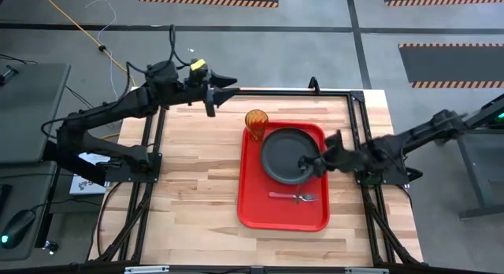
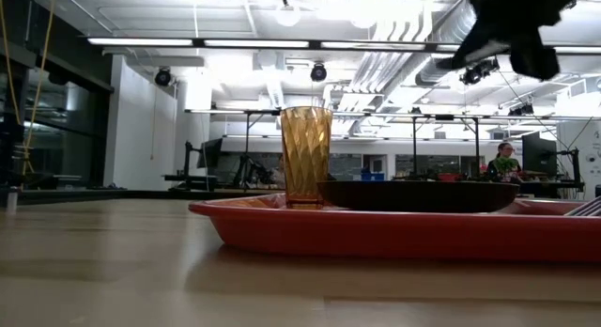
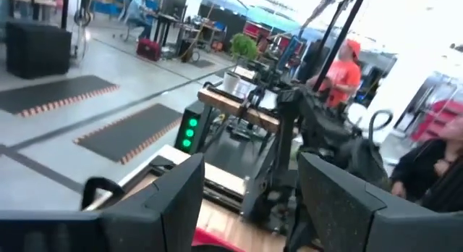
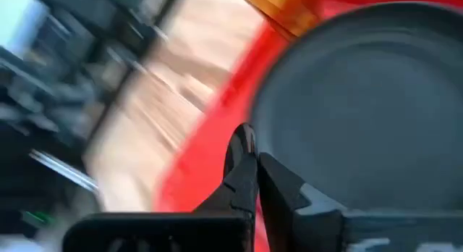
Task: Pick and place plate/cup/fork/spoon on tray
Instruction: Put the black spoon on the red tray to the bottom of the pink fork
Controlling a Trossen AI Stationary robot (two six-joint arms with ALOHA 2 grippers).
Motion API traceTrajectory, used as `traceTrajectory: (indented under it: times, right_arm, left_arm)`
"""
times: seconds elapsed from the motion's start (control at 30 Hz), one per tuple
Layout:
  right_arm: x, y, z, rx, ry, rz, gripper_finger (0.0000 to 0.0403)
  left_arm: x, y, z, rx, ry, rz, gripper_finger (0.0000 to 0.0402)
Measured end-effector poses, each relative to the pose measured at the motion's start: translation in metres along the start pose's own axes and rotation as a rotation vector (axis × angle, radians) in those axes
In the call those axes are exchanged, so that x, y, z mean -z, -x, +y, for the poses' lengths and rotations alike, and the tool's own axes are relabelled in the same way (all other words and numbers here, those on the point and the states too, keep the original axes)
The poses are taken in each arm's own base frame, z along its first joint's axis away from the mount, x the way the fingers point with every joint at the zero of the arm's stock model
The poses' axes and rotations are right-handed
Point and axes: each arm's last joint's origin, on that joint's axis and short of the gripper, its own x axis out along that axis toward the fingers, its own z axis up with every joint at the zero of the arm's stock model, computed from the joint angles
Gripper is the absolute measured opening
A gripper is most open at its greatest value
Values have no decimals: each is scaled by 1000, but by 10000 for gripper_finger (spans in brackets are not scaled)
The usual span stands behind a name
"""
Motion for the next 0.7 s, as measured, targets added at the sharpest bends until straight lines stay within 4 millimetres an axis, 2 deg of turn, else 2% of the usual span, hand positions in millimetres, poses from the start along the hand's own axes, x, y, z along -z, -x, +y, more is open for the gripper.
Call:
traceTrajectory:
  times: [0.1, 0.17, 0.33, 0.43, 0.53, 0.6, 0.7]
  right_arm:
    - [21, -4, -2, -92, -105, -139, 0]
    - [30, -9, -2, -119, -163, -242, 0]
    - [35, -18, 7, -139, -254, -465, 0]
    - [28, -20, 14, -118, -272, -566, 0]
    - [15, -16, 23, -95, -292, -645, 0]
    - [4, -11, 31, -74, -285, -701, 0]
    - [-16, 0, 47, -46, -243, -765, 0]
  left_arm:
    - [7, -13, 2, 14, 55, -15, 212]
    - [19, -24, 3, 37, 116, -36, 211]
    - [74, -47, 3, 80, 386, -100, 211]
    - [111, -54, -4, 82, 589, -135, 211]
    - [139, -56, -15, 64, 773, -180, 211]
    - [153, -56, -22, 26, 876, -186, 212]
    - [163, -53, -31, -27, 967, -217, 211]
